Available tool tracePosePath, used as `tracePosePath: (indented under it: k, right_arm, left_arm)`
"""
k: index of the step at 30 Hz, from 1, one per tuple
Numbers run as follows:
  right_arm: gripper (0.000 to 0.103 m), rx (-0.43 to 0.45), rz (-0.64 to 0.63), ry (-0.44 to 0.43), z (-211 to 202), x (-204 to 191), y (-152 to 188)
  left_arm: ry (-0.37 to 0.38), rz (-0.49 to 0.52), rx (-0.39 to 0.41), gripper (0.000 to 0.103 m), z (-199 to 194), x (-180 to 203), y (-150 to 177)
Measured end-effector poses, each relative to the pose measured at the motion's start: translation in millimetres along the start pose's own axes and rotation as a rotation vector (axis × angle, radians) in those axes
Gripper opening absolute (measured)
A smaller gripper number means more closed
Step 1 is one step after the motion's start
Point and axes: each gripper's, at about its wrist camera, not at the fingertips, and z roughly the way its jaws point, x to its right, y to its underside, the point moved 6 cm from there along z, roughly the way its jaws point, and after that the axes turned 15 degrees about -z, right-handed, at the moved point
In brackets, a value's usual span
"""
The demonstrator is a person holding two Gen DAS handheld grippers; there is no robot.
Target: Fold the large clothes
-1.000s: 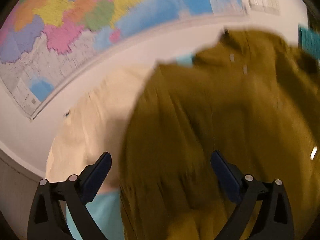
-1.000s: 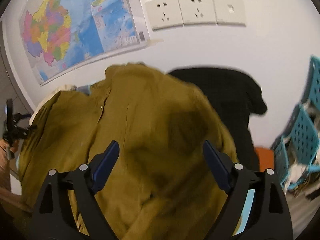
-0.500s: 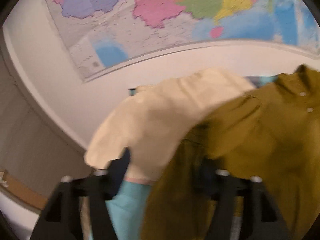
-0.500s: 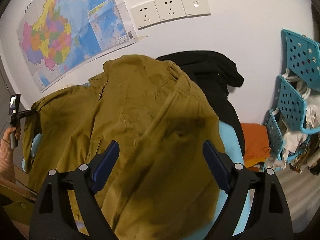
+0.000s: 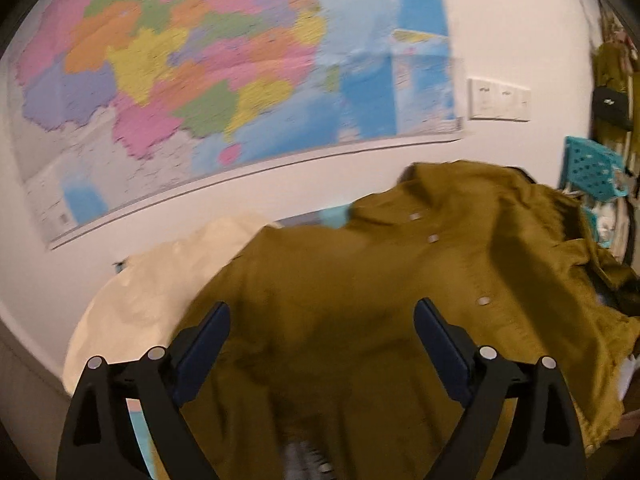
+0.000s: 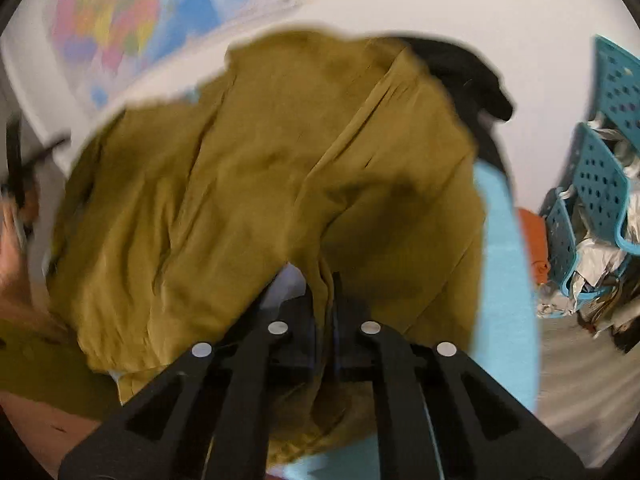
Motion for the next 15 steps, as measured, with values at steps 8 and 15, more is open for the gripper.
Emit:
tracePosePath:
  k: [8, 15]
  right_arm:
    - [0.005, 0.443, -0.050, -0.147, -137, -29, -132]
    - [0.005, 0.460, -0.184, -0.358, -109, -102, -228]
  left_arm:
    - [0.179, 0.048, -0.037, 0.091, 4, 59, 9]
    - [0.305, 0.089, -0.077, 0.091, 20, 97, 16]
